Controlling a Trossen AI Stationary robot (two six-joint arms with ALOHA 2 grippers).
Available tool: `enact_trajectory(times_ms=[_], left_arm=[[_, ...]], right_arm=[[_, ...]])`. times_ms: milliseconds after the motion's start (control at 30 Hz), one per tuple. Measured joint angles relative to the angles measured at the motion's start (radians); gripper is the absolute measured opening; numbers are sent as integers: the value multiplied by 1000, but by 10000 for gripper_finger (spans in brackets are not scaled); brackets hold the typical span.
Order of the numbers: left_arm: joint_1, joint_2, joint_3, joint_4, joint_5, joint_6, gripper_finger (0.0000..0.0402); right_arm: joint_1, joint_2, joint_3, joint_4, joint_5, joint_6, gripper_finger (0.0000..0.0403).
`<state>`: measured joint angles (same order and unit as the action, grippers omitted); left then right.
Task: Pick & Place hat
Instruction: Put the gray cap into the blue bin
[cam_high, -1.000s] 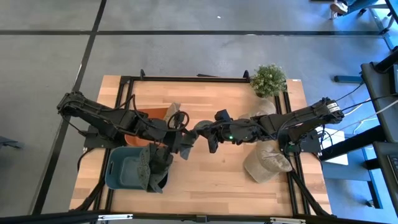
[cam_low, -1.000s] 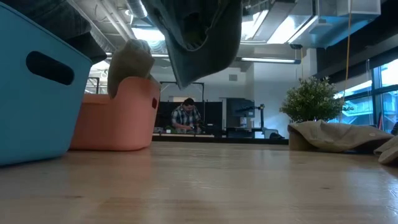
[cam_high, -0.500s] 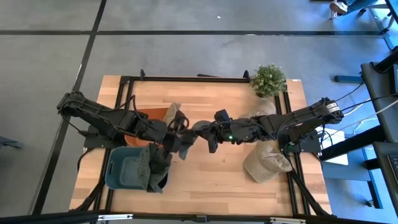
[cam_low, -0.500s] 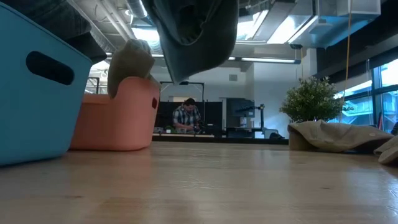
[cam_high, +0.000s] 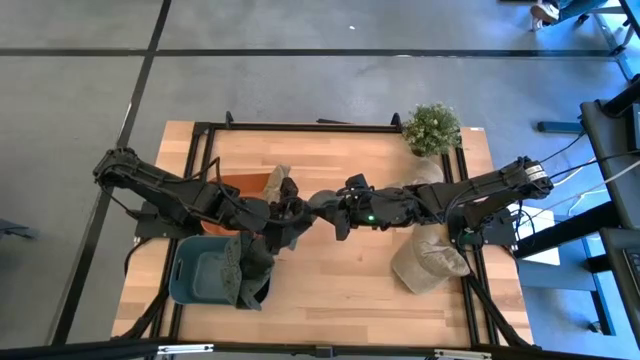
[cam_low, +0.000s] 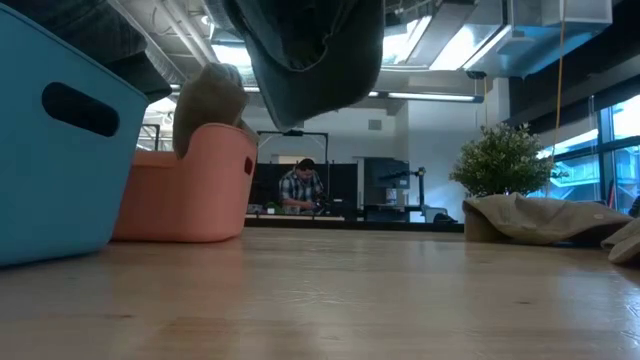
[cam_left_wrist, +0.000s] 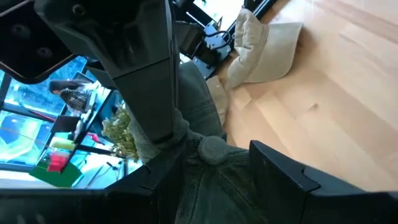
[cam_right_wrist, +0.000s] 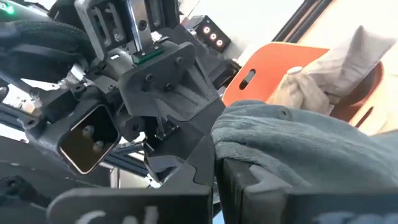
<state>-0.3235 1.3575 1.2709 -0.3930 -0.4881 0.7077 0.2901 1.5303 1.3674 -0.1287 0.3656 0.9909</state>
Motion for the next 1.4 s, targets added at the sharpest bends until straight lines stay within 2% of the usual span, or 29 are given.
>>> enact_trajectory(times_ms=[100,333,533,1400], left_arm=[[-14,1,0,4,-1,-14,163],[-49,3,0,10,-81,-51,121],[-49,3,0,15,-95,-101,94],[-50,0,3,2,-97,-99,6]], right_arm=[[1,1,0,3,-12,-1,6],[1,3,0,12,-17,-2,7],[1,4,0,28,-16,-7,7],[1,4,0,72,-34,-59,7]])
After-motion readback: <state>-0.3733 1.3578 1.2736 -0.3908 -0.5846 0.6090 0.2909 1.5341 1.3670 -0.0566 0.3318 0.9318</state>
